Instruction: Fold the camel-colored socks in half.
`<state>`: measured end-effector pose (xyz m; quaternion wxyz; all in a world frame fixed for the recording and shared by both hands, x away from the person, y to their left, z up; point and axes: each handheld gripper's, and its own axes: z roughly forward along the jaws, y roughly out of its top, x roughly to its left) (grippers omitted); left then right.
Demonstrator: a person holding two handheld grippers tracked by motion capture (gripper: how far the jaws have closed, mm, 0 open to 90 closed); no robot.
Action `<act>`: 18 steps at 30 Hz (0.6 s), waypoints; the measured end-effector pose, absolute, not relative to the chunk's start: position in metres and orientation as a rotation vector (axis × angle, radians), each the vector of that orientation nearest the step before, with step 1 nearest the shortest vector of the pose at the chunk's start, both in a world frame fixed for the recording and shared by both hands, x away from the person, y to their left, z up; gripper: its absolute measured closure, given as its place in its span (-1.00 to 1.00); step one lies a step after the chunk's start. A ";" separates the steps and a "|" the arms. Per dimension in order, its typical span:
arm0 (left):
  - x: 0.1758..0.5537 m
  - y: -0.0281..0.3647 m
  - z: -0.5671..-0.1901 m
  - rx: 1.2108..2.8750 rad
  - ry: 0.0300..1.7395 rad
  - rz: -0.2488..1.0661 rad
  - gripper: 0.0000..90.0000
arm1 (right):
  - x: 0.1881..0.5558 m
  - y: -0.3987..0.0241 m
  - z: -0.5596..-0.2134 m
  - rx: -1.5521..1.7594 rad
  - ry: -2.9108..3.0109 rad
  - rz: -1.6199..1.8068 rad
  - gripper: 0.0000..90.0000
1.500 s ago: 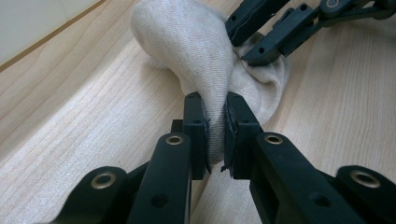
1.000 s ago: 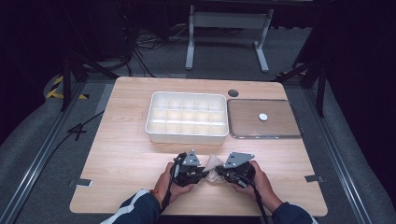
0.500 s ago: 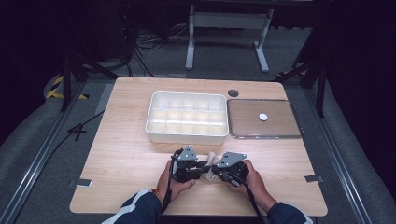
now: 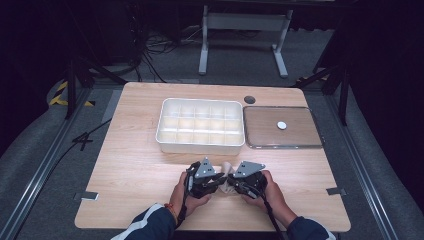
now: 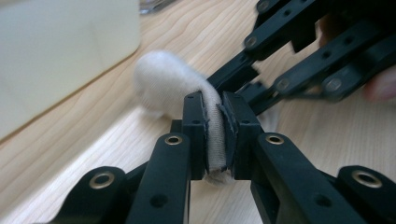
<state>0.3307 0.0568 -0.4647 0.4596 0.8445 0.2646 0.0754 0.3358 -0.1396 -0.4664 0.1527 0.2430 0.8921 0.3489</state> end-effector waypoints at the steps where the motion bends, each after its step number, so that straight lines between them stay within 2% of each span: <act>1: 0.331 0.056 -0.465 2.070 0.644 0.184 0.78 | 0.336 -0.139 -0.467 0.692 2.557 1.001 0.75; 7: 0.332 0.056 -0.463 2.079 0.632 0.196 0.82 | 0.337 -0.139 -0.469 0.702 2.553 1.031 0.70; 11: 0.333 0.059 -0.462 2.097 0.647 0.209 0.83 | 0.338 -0.147 -0.465 0.711 2.559 1.080 0.31; 14: 0.334 0.061 -0.462 2.098 0.657 0.213 0.83 | 0.338 -0.159 -0.459 0.734 2.542 1.088 0.38; 18: 0.334 0.060 -0.461 2.094 0.656 0.226 0.83 | 0.340 -0.172 -0.460 0.779 2.562 1.041 0.64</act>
